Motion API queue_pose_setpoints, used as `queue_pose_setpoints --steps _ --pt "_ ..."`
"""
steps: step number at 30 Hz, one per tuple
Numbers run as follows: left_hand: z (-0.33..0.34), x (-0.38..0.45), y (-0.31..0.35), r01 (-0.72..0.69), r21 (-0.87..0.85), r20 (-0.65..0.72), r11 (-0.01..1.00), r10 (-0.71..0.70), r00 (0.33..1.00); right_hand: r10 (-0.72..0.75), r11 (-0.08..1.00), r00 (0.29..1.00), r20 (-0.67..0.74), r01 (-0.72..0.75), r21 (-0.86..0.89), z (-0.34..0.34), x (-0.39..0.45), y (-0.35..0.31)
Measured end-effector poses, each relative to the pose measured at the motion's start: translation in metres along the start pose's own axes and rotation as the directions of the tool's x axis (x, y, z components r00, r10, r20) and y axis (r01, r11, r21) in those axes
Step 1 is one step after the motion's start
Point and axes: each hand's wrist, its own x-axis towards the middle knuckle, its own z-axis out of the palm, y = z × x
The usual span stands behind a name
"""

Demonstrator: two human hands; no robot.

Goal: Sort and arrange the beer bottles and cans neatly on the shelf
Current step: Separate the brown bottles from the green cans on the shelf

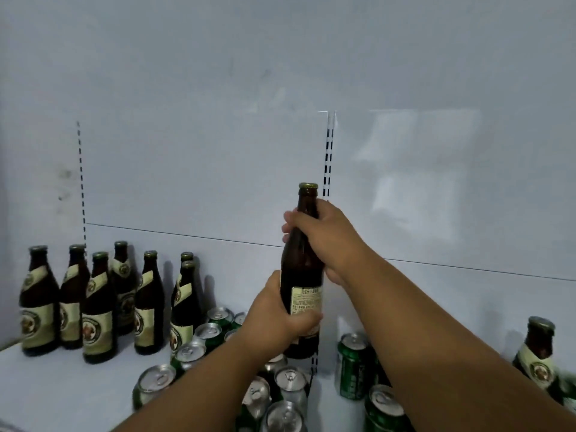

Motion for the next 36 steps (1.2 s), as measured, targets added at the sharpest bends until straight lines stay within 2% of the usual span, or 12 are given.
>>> queue_pose_setpoints --steps 3,5,8,12,15,17,19,20,23,27,31,36 --pt "-0.04 -0.027 0.006 0.105 -0.165 0.13 0.981 -0.084 0.988 0.013 0.946 0.936 0.352 -0.126 0.3 0.012 -0.003 -0.006" --pt "-0.069 -0.047 0.003 0.195 -0.278 0.238 0.941 -0.13 0.963 -0.012 0.929 0.904 0.426 -0.148 0.34 0.04 -0.008 -0.008" --pt "-0.11 -0.071 -0.007 0.255 -0.334 0.153 0.907 -0.215 0.965 -0.017 0.969 0.953 0.302 -0.059 0.24 0.105 -0.013 -0.007" --pt "-0.158 -0.091 -0.03 0.164 0.037 -0.281 0.986 -0.147 0.948 -0.175 0.984 0.985 0.012 0.175 -0.038 0.192 -0.013 0.008" --pt "-0.191 -0.095 -0.058 0.152 0.067 -0.403 0.986 -0.113 0.908 -0.171 0.982 0.984 -0.045 0.167 -0.091 0.249 -0.006 0.019" --pt "-0.22 -0.095 -0.08 0.188 0.045 -0.398 0.981 -0.155 0.904 -0.075 0.997 0.99 0.123 0.073 0.022 0.279 0.0 0.025" --pt "-0.253 -0.096 -0.105 0.219 -0.022 -0.295 0.976 -0.215 0.931 0.018 0.991 0.932 0.362 -0.066 0.12 0.302 0.007 0.031" --pt "-0.268 -0.097 -0.114 0.234 -0.048 -0.218 0.971 -0.239 0.946 0.049 0.984 0.911 0.409 -0.115 0.138 0.311 0.011 0.037" --pt "-0.299 -0.091 -0.144 0.284 -0.11 -0.037 0.952 -0.29 0.956 0.099 0.992 0.973 0.208 -0.112 0.051 0.34 0.023 0.063" --pt "-0.309 -0.075 -0.181 0.309 -0.128 -0.018 0.942 -0.313 0.949 0.043 0.961 0.994 -0.103 -0.069 -0.268 0.372 0.032 0.096" --pt "-0.296 -0.063 -0.211 0.294 -0.196 0.0 0.935 -0.3 0.954 0.047 0.949 0.971 -0.236 -0.117 -0.294 0.379 0.036 0.126" --pt "-0.284 -0.05 -0.237 0.333 -0.261 0.127 0.906 -0.31 0.942 0.059 0.923 0.935 -0.35 -0.185 -0.337 0.37 0.041 0.154"
